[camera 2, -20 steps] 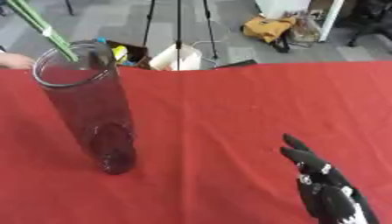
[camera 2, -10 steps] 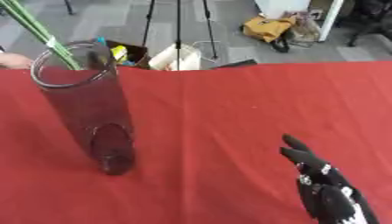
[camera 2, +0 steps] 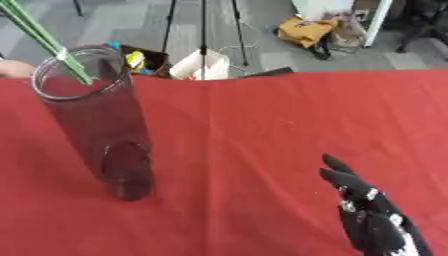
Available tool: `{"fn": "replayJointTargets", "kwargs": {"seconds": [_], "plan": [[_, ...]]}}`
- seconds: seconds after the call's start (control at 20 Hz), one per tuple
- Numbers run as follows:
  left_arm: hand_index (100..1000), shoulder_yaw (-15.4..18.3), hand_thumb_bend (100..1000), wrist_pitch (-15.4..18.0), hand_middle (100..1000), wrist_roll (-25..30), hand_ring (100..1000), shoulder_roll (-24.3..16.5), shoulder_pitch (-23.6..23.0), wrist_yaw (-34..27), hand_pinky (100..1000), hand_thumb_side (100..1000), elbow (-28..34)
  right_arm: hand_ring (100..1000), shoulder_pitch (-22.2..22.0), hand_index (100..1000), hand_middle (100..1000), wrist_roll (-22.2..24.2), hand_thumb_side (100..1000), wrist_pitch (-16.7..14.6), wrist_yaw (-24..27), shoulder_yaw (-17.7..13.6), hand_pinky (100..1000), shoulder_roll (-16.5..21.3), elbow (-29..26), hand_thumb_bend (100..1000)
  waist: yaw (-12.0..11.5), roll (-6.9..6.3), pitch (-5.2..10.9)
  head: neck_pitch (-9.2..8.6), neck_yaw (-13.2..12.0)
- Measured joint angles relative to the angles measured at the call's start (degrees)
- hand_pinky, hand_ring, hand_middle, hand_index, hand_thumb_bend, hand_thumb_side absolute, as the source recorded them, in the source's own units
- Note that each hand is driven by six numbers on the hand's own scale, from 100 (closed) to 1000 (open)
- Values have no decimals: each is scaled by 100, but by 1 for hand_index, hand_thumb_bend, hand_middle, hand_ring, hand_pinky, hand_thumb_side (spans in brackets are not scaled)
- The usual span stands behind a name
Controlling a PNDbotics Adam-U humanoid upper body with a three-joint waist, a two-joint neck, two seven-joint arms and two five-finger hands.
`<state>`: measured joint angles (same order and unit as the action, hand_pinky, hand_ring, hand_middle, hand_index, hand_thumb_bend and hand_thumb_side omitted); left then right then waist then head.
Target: Arrange flowers into the vase.
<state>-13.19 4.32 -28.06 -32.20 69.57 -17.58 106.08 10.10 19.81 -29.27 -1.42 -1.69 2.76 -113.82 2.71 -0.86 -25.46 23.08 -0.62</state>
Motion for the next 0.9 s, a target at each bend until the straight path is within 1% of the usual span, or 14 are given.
{"fn": "replayJointTargets", "kwargs": {"seconds": [0.55,0.9], "plan": [[100,-40,100,145,100,143,100,0,-43,153,100,631,-52,1000,49,876,129,19,1000,20,-55,0,960,-46,0,100,3,24,-51,-48,-8],[100,-74,100,78,100,127,100,7,-100,91,100,646,-231,1000,50,877,127,9,1000,31,-78,0,961,-47,0,100,12,23,-67,-50,-8]]}}
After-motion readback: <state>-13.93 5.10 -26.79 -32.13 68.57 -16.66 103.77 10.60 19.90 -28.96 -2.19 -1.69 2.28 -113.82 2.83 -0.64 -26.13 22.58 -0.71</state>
